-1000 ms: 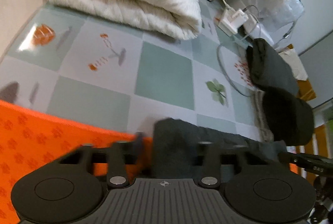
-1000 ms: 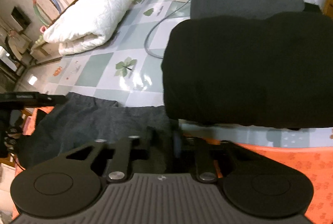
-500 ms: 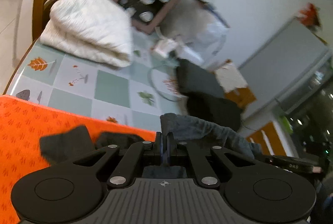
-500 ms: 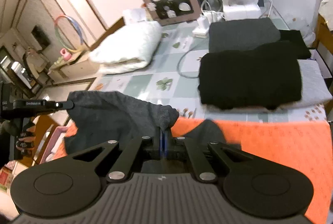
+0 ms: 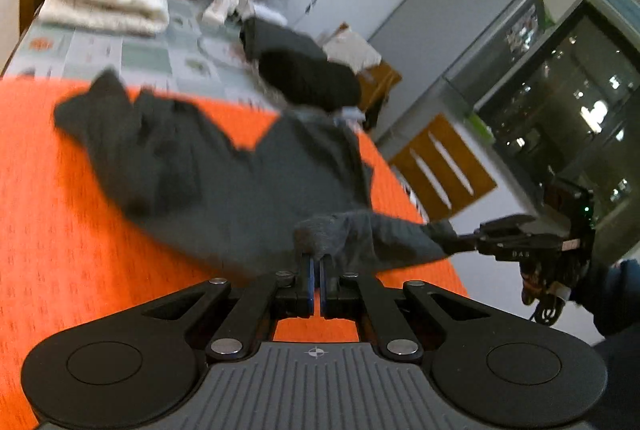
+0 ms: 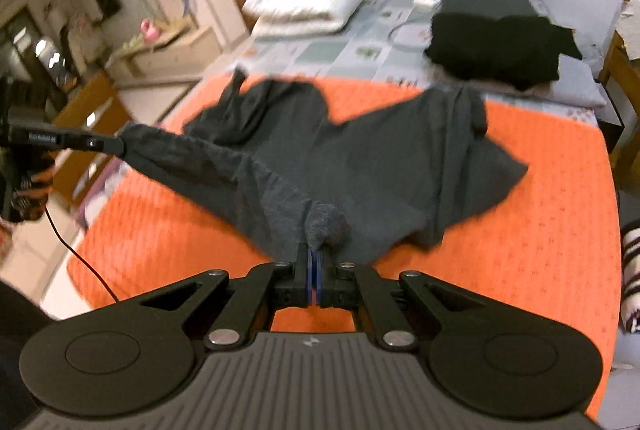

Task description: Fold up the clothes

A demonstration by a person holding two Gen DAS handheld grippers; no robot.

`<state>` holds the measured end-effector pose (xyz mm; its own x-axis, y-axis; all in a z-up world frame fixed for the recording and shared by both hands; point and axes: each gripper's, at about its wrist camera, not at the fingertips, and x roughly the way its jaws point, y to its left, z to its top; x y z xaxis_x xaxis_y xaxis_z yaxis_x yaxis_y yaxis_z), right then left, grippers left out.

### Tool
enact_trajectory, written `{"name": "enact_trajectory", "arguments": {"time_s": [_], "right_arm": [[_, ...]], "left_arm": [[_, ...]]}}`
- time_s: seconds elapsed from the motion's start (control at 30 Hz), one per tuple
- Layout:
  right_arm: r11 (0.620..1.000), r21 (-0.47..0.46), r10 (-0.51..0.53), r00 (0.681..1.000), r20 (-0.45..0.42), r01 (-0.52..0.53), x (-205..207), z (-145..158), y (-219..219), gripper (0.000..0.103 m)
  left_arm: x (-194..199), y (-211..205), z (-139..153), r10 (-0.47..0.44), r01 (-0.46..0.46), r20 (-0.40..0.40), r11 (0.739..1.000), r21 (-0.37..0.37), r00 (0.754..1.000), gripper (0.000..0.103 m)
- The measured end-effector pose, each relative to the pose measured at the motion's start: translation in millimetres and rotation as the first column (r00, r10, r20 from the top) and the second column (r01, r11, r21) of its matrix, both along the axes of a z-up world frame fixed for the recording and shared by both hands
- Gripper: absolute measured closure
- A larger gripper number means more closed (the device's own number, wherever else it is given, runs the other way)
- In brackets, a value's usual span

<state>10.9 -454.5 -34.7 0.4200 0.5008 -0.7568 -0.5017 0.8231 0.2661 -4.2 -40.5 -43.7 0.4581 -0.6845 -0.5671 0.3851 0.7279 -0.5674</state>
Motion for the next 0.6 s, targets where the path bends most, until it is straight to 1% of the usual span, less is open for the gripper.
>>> {"name": "enact_trajectory", "arguments": {"time_s": [0.07,0.33,0.47,0.6], "right_arm": [[0.999,-0.012,0.030,1.000,0.010,-0.030,-23,-3,0,0.100],[0.991,-0.045,0.127,0.991,0.046,-0.125,-110,-9,-12,0.100],[0.988,-0.038,0.150,0.987,0.051,-0.148,-152,-10,-25,0.100],[0.983,-0.044,0.180,0.983,0.039,-0.178,-191,-19,-31,0.102]], "left_arm": [[-24,-4,-4,0.007,-0.007,-0.002,1.000,0.014,1.000,0.099],[-118,-8,-18,0.137,-0.135,-0.011,0.987,0.085,0.991,0.099],[-165,-11,-22,0.163,-0.160,-0.022,0.982,0.104,0.986,0.101],[-208,-16,-28,0.195,-0.190,-0.036,0.975,0.115,0.980,0.101]]}}
